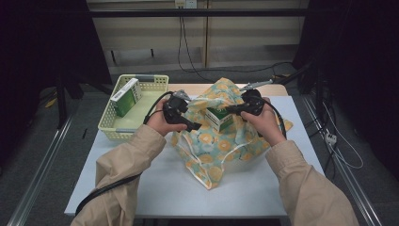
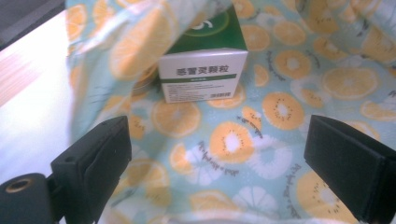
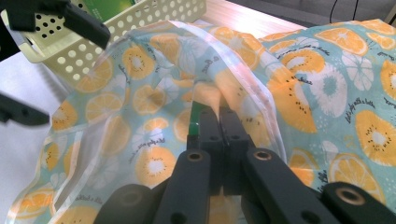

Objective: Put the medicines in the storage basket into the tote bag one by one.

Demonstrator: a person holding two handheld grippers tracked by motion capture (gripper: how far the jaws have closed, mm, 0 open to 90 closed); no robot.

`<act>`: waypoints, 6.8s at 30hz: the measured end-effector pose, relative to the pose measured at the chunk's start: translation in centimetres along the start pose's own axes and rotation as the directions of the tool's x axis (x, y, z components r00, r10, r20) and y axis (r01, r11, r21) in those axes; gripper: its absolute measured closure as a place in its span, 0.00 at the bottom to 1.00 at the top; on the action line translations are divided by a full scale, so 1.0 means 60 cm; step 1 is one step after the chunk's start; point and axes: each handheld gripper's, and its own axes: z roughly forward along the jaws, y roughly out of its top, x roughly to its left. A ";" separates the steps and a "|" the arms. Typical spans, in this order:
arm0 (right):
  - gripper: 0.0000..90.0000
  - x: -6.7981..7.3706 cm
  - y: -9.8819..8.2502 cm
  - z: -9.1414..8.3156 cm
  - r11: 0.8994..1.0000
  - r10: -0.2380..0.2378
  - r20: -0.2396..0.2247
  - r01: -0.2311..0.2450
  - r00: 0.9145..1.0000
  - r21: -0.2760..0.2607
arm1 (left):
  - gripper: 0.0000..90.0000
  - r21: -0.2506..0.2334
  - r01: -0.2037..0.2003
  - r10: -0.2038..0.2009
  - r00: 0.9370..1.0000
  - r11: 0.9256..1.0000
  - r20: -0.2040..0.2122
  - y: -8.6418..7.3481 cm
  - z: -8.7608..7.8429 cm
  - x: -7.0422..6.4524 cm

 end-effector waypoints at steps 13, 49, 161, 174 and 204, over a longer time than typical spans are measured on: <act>1.00 -0.005 -0.001 -0.005 1.000 0.007 -0.010 -0.007 1.000 -0.007 | 0.09 0.002 0.064 -0.064 0.994 0.998 -0.093 -0.026 -0.062 0.075; 1.00 -0.008 -0.003 -0.002 1.000 0.013 -0.035 -0.014 0.999 -0.003 | 0.10 -0.011 0.250 -0.241 0.920 0.968 -0.310 -0.116 -0.130 0.242; 1.00 -0.004 0.017 -0.045 0.998 0.023 0.007 -0.023 1.000 -0.059 | 0.70 0.056 -0.036 0.029 0.992 0.998 0.124 0.023 0.041 -0.091; 1.00 -0.004 0.017 -0.052 0.997 0.021 0.010 -0.020 1.000 -0.068 | 0.70 0.047 -0.013 0.009 0.997 0.999 0.082 0.042 0.090 -0.094; 1.00 -0.008 0.016 -0.063 0.997 0.016 0.026 -0.014 1.000 -0.076 | 0.29 -0.046 -0.011 0.013 1.000 0.999 0.027 0.082 0.151 -0.099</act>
